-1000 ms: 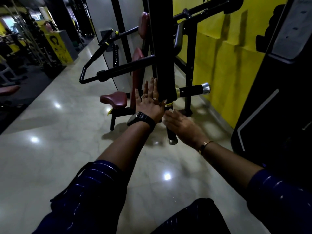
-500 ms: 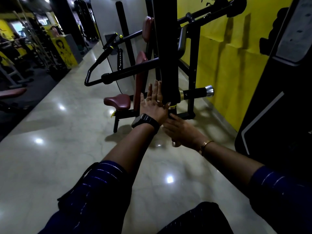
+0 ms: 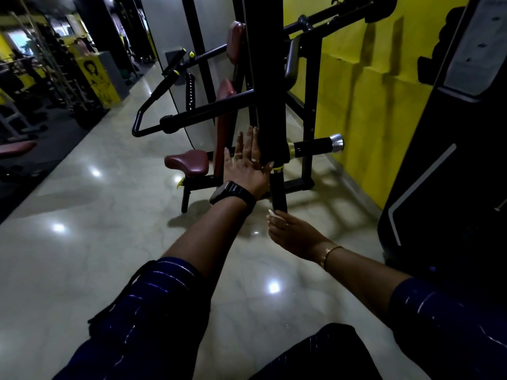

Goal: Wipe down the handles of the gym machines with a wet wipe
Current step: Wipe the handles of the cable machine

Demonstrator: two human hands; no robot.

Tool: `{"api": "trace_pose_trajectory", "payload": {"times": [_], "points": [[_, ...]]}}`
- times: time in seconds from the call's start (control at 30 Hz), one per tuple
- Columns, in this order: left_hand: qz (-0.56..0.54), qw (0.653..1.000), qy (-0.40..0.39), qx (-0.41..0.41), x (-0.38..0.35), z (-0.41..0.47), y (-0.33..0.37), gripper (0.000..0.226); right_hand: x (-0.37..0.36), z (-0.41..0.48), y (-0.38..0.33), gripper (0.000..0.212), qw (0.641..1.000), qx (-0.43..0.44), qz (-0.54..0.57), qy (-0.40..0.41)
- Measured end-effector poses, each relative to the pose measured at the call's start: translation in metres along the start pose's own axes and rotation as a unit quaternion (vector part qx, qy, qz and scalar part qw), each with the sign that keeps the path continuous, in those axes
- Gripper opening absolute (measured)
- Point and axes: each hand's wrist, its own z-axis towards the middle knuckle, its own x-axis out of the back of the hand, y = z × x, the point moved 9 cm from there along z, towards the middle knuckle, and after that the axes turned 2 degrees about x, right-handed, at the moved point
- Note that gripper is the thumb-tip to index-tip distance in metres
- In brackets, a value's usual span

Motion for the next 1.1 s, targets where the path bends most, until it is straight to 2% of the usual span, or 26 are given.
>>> {"api": "trace_pose_trajectory", "payload": {"times": [0.13,0.27,0.47,0.57,0.67,0.73,0.77,0.8,0.83,0.87,0.9,0.93,0.97,1.0,1.03,1.1], "points": [[-0.001,1.0,0.006,-0.009,0.001,0.0,0.001,0.072,0.0,-0.025,-0.002,0.049,0.999,0.004,-0.007,0.045],[0.005,1.0,0.02,-0.003,0.002,0.0,0.0,0.072,-0.003,-0.053,0.007,0.05,0.999,-0.003,0.019,0.047],[0.013,1.0,0.014,0.0,-0.001,0.001,0.0,0.071,0.01,-0.003,0.001,0.056,0.997,0.005,0.019,0.081],[0.024,1.0,0.012,0.002,-0.002,0.002,-0.001,0.072,0.006,0.007,-0.009,0.048,0.998,0.008,0.037,0.054],[0.029,1.0,0.01,-0.003,-0.002,0.003,-0.001,0.072,0.005,-0.017,-0.001,0.041,0.995,-0.02,0.04,0.089],[0.026,1.0,0.013,0.002,-0.001,0.002,-0.001,0.071,0.005,-0.04,0.002,0.044,0.984,-0.049,0.123,0.116],[0.03,0.999,0.016,0.005,-0.001,0.002,-0.001,0.071,0.006,-0.05,0.006,0.045,0.968,-0.097,0.188,0.137],[0.033,0.999,0.019,0.008,0.0,0.002,-0.001,0.071,0.005,-0.062,0.011,0.046,0.936,-0.172,0.26,0.166],[0.035,0.999,0.021,0.011,0.001,0.001,-0.001,0.071,-0.001,-0.076,0.019,0.046,0.882,-0.276,0.335,0.186],[0.037,0.999,0.021,0.012,0.0,0.001,-0.001,0.071,-0.013,-0.092,0.024,0.044,0.796,-0.397,0.417,0.189],[0.038,0.999,0.02,0.013,0.0,0.001,-0.001,0.071,-0.033,-0.106,0.024,0.043,0.67,-0.514,0.505,0.18],[0.038,0.999,0.018,0.012,0.0,0.001,-0.001,0.071,-0.055,-0.117,0.02,0.038,0.5,-0.618,0.585,0.161],[0.039,0.999,0.016,0.01,0.0,0.001,-0.001,0.07,-0.074,-0.12,0.005,0.031,0.315,-0.683,0.648,0.119],[0.041,0.999,0.014,0.008,-0.001,0.002,-0.001,0.07,-0.081,-0.111,-0.01,0.026,0.159,-0.685,0.705,0.089],[0.042,0.999,0.012,0.007,-0.003,0.002,-0.001,0.07,-0.081,-0.095,-0.018,0.023,0.05,-0.653,0.751,0.083],[0.038,0.999,0.012,0.009,-0.004,0.004,-0.003,0.072,-0.065,-0.066,-0.014,0.023,-0.079,-0.588,0.798,0.106]]}}
